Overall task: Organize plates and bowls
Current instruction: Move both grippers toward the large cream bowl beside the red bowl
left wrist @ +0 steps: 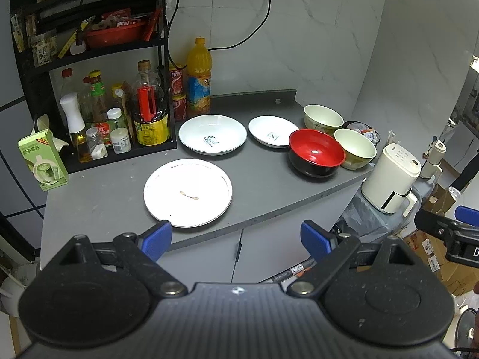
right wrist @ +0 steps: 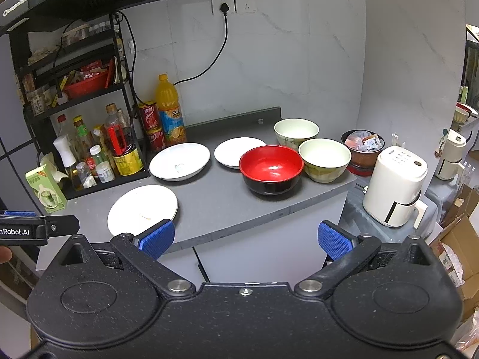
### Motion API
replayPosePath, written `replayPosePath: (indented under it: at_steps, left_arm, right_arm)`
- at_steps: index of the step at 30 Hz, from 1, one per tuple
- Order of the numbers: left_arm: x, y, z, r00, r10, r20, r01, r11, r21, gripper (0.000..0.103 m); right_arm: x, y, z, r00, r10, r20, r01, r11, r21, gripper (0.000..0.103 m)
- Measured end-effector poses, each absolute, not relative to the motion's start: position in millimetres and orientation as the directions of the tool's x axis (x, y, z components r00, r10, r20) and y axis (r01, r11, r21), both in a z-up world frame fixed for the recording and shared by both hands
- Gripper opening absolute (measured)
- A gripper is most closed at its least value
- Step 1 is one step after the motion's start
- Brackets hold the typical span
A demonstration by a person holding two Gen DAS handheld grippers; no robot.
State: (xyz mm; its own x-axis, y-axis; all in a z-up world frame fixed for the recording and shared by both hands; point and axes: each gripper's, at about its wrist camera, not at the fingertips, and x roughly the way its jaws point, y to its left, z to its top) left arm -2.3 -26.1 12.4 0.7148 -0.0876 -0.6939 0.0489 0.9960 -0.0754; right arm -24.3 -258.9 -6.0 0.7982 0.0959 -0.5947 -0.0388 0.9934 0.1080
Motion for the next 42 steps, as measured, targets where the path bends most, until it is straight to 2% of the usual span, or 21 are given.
replayPosePath:
  at_steps: [14,24,42]
  left_arm:
    - [40.1,-40.6,3.7,0.699,-0.113,-0.706,0.082,0.994,-0.078,0.092]
    - [104.9,-52.3,-6.5,0.679,-0.163,-0.716,0.12,0.987,-0.11,0.092]
    - [227.3,-46.7,-29.6,0.64,-0.165,-0.75,0.15,0.985,-0.089,0.092]
  right_arm:
    - [15.6,-266.7,-11.2,0.802,0.068,-0.593,-0.002,0.994,0.111,0.103]
    - [61.1,-273.4,-19.6,0.79,0.009,-0.613,0.08,0.99,0.118,0.103]
    - [152.8,-265.5,-35.6,0.766,-0.06,-0.64,0.187,0.973,0.133,0.103]
